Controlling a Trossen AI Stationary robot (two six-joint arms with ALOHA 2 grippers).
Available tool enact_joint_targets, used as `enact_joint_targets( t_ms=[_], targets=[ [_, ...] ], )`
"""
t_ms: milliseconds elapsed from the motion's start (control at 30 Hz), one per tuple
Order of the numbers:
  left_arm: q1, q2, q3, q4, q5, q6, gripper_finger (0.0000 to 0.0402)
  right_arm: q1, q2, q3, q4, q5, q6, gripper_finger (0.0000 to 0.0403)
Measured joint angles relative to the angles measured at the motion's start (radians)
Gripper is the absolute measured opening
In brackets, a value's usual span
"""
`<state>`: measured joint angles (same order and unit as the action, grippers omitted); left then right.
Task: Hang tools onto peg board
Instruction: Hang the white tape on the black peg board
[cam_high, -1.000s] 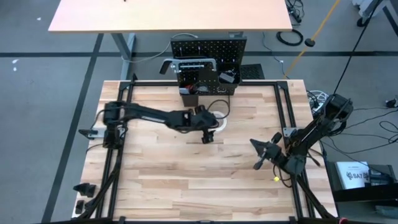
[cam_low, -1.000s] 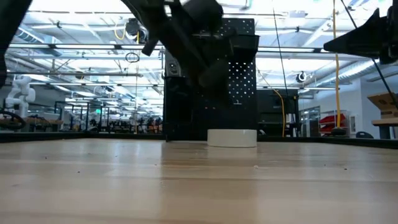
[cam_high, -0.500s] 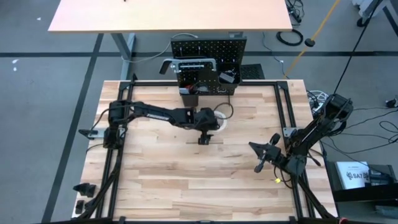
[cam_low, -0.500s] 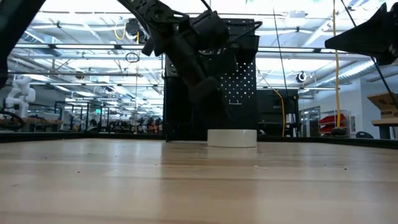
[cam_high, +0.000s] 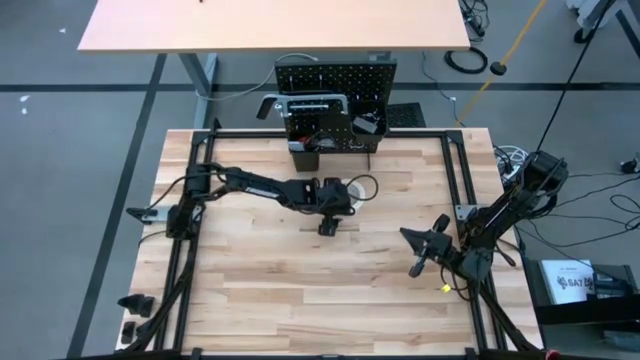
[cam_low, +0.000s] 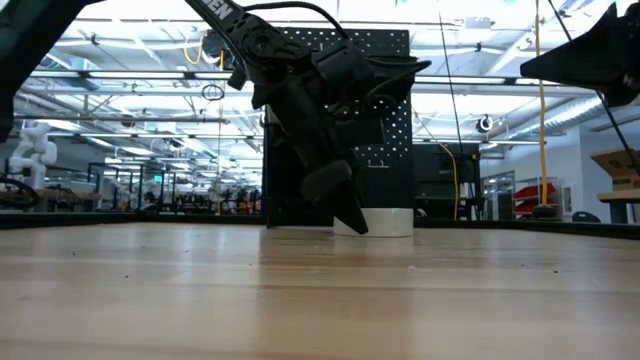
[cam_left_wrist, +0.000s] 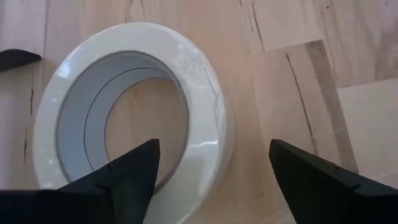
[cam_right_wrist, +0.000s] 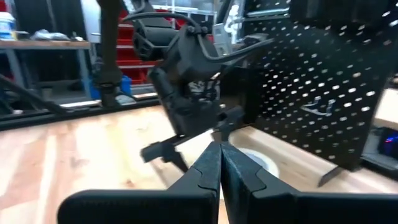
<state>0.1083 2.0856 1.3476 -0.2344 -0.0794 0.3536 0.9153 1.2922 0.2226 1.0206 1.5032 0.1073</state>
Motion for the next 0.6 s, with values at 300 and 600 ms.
enact_joint_targets(
  t_ms=[300,600],
  targets=[
    [0.0,0.0,0.001,-0.029,0.011,0.004,0.0204,0.005,0.0,0.0,-0.037,-0.041,0.057,0.0],
    [-0.025,0.009,0.067,-0.066,-0.004,0.045,0.0072,0.005,0.0,0.0,-0.062,-0.039,0.063,0.0]
  ],
)
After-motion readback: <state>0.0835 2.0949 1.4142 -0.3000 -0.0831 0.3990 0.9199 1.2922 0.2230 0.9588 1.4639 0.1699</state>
